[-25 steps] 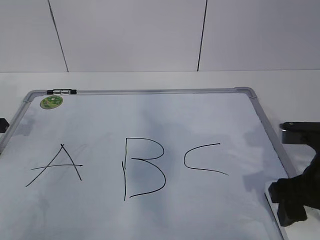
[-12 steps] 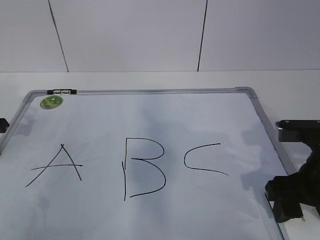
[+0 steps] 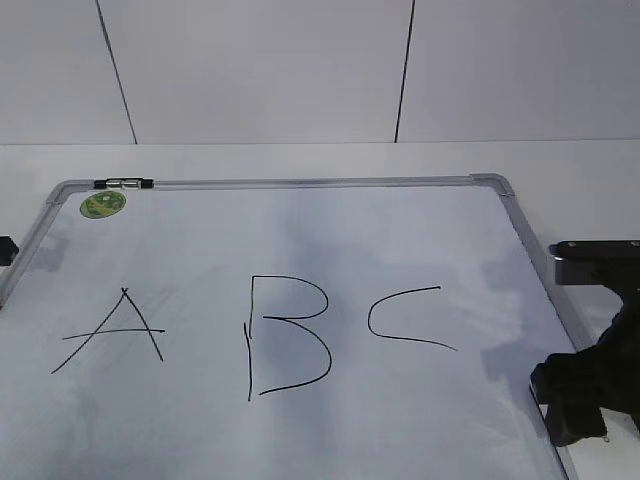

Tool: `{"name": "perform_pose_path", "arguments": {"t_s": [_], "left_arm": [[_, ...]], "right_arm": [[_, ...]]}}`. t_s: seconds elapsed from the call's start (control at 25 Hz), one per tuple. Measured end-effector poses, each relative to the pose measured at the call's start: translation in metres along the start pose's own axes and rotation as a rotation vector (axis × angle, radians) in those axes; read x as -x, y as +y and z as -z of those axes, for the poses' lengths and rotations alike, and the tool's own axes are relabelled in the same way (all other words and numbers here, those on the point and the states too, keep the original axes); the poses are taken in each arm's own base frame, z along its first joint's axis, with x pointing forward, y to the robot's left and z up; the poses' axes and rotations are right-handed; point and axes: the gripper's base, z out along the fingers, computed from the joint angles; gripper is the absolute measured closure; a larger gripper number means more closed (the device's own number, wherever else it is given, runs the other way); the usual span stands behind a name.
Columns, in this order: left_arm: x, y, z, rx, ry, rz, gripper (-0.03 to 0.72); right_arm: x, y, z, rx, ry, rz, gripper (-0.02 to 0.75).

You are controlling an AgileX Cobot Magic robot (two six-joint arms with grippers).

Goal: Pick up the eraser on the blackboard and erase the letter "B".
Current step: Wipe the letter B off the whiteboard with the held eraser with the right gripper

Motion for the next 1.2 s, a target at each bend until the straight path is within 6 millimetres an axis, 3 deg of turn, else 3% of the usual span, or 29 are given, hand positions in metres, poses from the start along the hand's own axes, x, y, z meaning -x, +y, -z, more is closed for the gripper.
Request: {"name": "perform_pose_path", "arguments": {"t_s": [0.52, 0.72, 1.2], "left_arm": [[0.000, 0.000, 0.000, -0.005, -0.001, 0.004, 0.671], [0.000, -0.001, 0.000, -0.006, -0.001, 0.005, 0.671], [0.000, -0.001, 0.000, -0.008, 0.000, 0.007, 0.671]], "right_arm": [[0.000, 0.001, 0.000, 0.007, 0.002, -0.047, 0.083], [-0.001, 0.001, -0.009, -0.018, 0.067, -0.047, 0.078], [0.000, 0.001, -0.014, -0.026, 0.089, -0.048, 0.134]]}}
